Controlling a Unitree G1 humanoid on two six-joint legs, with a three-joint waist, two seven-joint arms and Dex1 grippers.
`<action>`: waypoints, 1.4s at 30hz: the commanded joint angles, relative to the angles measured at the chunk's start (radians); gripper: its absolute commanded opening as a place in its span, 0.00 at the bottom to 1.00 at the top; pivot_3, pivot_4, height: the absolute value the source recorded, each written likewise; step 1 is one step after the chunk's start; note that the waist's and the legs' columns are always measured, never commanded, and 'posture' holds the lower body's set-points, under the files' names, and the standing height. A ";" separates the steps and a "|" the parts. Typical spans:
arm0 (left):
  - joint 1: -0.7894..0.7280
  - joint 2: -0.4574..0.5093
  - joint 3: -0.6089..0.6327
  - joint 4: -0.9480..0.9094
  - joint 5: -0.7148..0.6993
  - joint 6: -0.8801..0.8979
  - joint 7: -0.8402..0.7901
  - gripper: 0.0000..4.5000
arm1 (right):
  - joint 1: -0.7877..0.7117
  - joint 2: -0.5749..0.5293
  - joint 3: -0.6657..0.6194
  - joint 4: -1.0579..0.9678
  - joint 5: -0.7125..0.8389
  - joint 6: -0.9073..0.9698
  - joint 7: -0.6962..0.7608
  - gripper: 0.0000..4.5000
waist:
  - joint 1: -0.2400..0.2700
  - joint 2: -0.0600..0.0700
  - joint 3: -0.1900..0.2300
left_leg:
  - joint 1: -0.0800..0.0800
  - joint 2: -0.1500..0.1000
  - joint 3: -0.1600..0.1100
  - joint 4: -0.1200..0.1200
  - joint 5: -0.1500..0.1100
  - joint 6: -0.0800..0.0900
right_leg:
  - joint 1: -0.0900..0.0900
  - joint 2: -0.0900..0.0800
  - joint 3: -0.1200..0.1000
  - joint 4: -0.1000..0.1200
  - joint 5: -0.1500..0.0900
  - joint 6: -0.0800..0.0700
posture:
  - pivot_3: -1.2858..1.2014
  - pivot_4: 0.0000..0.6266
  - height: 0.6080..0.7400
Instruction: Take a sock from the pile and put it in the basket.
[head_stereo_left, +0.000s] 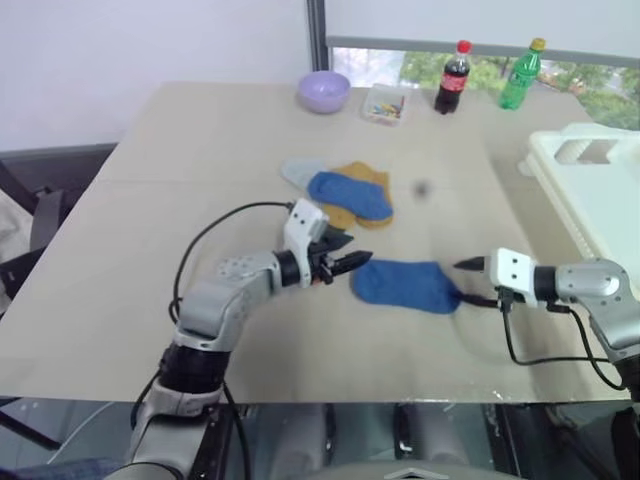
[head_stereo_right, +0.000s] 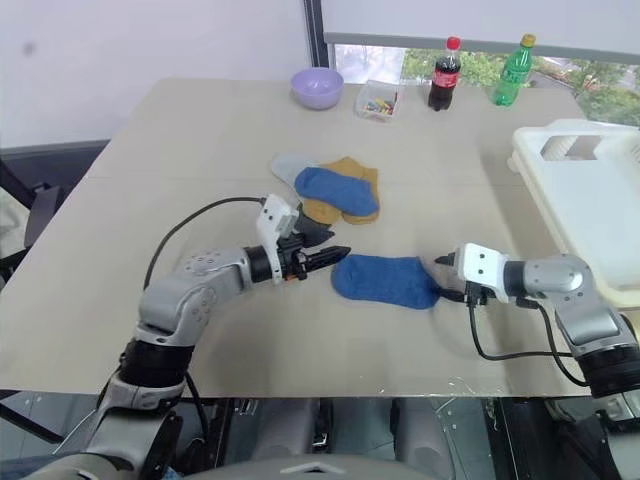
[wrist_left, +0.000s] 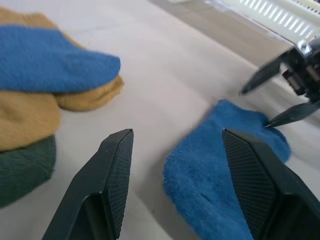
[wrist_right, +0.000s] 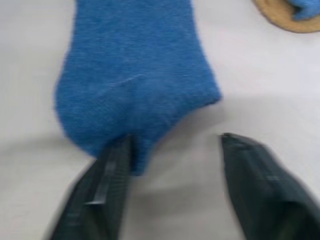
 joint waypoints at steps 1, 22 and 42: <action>-0.055 -0.035 -0.007 0.040 0.025 -0.052 0.011 0.67 | 0.008 -0.011 -0.042 -0.103 0.073 0.126 0.011 0.65 | 0.001 0.000 0.000 | 0.000 0.000 0.000 0.000 0.000 0.000 | 0.000 0.000 0.000 0.000 0.000 0.000 | 0.52 0.24 0.92; 0.011 0.018 -0.099 -0.027 -0.056 0.063 -0.218 0.67 | -0.063 0.157 -0.086 -0.207 0.375 0.890 -0.150 0.65 | -0.001 0.001 0.001 | -0.002 0.000 -0.003 -0.001 0.000 0.000 | -0.002 -0.001 0.000 0.000 0.000 0.000 | 0.52 0.24 0.92; 0.112 0.139 -0.078 -0.133 -0.117 0.112 -0.252 0.67 | 0.073 0.043 -0.109 -0.417 0.472 1.031 -0.130 0.65 | 0.000 0.001 0.001 | -0.001 0.000 -0.003 -0.001 0.000 0.000 | -0.002 -0.001 0.001 0.000 -0.001 -0.002 | 0.52 0.24 0.92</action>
